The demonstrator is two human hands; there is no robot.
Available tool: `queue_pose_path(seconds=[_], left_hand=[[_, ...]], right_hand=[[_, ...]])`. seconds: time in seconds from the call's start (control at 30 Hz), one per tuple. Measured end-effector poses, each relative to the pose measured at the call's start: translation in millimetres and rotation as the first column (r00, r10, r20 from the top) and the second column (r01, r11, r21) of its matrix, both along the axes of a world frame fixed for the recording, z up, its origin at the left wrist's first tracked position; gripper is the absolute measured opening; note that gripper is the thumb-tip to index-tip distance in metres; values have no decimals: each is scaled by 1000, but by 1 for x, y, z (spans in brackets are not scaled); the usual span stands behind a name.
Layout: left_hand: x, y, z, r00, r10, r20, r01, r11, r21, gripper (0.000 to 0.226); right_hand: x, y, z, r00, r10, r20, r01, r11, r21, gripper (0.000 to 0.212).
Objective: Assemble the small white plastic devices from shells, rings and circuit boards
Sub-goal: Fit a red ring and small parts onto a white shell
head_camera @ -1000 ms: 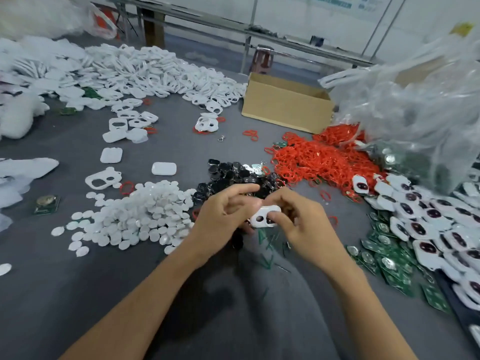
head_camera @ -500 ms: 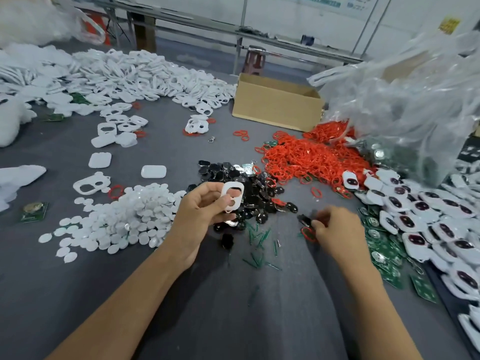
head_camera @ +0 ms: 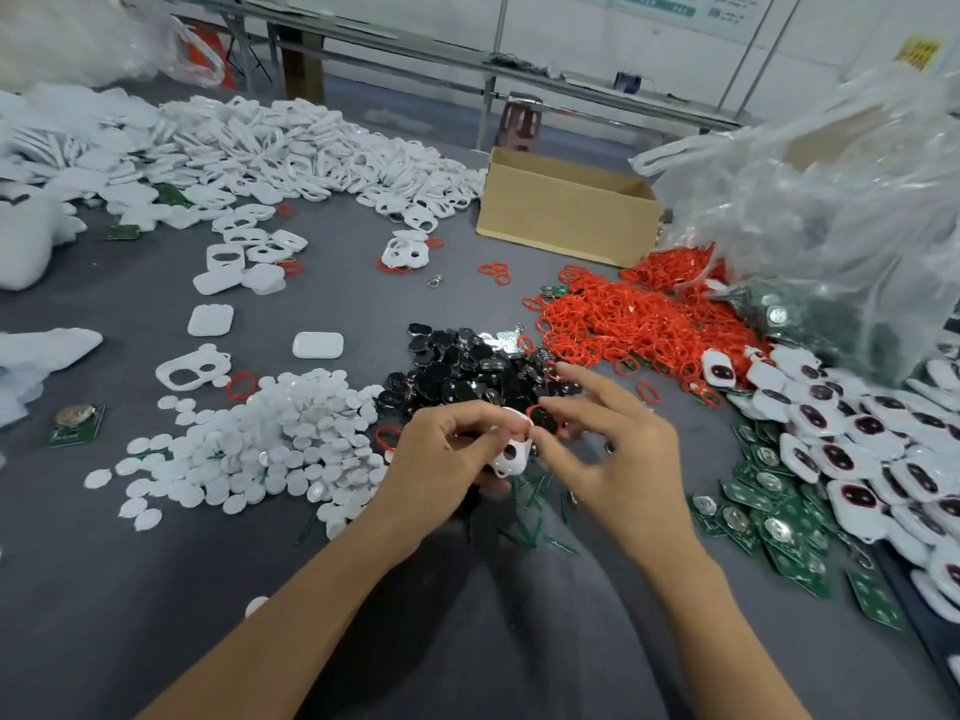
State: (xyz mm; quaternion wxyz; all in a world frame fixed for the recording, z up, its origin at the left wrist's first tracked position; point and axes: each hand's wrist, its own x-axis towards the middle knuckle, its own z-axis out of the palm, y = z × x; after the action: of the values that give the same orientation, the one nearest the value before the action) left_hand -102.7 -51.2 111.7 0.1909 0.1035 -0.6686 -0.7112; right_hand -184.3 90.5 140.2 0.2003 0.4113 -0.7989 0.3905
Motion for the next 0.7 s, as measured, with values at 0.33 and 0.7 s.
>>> queue_pose_path(seconds=[0.33,0.7], left_hand=[[-1,-1,1,998,43,-39,-42,999,32,13],[2,0,8,991,58,-119,-46,994,97,6]], right_hand=[[5,-5,-8,989,150,-14,-150,989,8,30],[9,-10,-8,843,294,450,-115,917,-383,16]])
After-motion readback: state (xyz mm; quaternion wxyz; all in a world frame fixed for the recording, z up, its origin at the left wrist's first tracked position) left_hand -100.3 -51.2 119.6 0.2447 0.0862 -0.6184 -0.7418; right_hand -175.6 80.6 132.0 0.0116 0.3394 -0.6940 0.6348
